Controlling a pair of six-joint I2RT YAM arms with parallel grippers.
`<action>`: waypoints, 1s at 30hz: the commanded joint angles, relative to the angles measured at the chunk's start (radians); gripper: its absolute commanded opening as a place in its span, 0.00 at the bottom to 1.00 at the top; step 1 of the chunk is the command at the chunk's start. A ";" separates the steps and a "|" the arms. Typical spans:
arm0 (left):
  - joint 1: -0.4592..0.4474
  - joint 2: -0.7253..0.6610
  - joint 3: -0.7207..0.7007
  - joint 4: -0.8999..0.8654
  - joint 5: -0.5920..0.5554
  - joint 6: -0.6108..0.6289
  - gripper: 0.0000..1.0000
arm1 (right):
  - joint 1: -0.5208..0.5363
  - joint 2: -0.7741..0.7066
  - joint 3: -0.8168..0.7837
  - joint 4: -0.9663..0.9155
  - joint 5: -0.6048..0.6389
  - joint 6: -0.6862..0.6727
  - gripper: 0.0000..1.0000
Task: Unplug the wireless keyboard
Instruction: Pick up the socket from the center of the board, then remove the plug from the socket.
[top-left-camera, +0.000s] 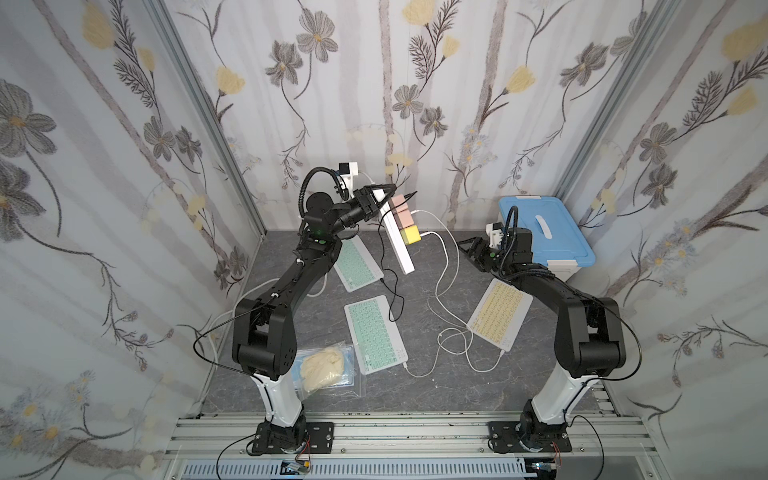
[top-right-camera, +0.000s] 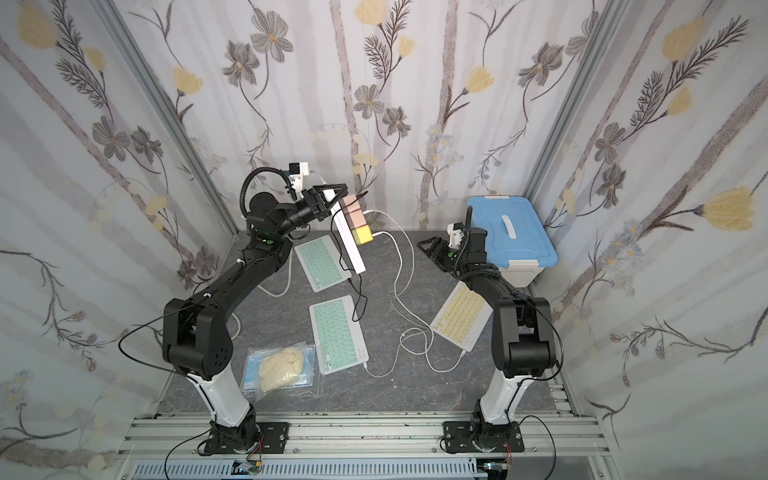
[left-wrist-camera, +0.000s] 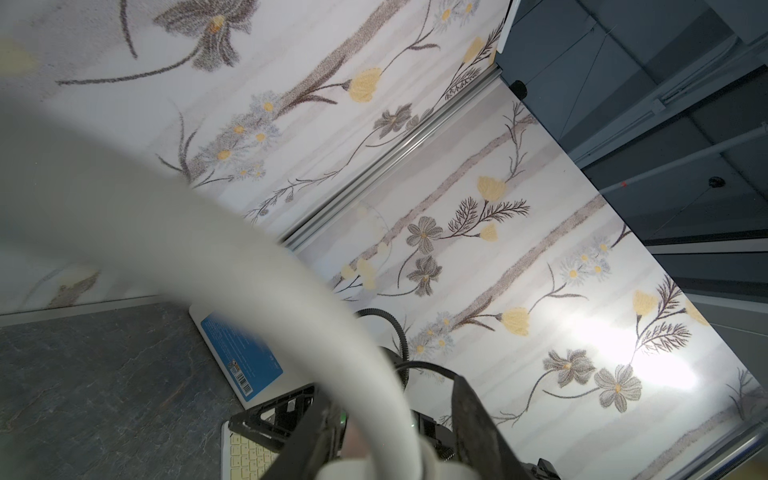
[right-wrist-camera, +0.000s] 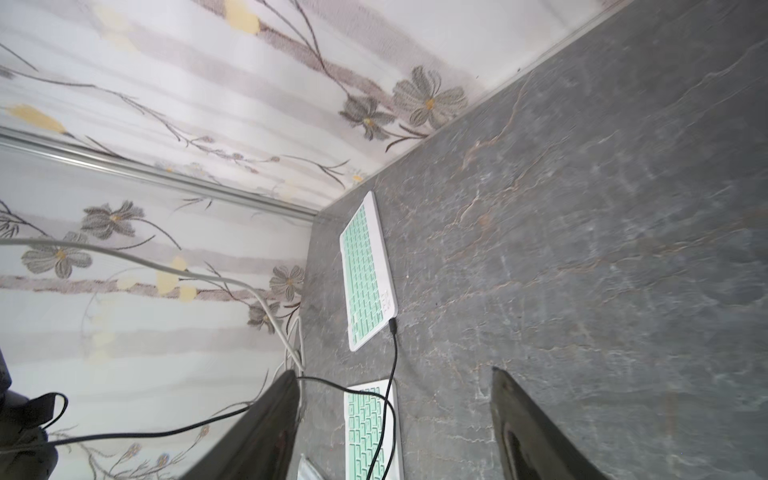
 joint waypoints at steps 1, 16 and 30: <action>-0.009 -0.021 0.018 0.040 0.067 0.060 0.00 | -0.010 -0.057 0.015 0.027 -0.004 -0.077 0.71; -0.135 -0.046 0.208 -0.640 0.247 0.736 0.00 | 0.014 -0.239 0.035 0.190 -0.440 -0.359 0.77; -0.161 -0.036 0.216 -0.639 0.263 0.788 0.00 | 0.149 -0.168 0.221 0.092 -0.532 -0.358 0.81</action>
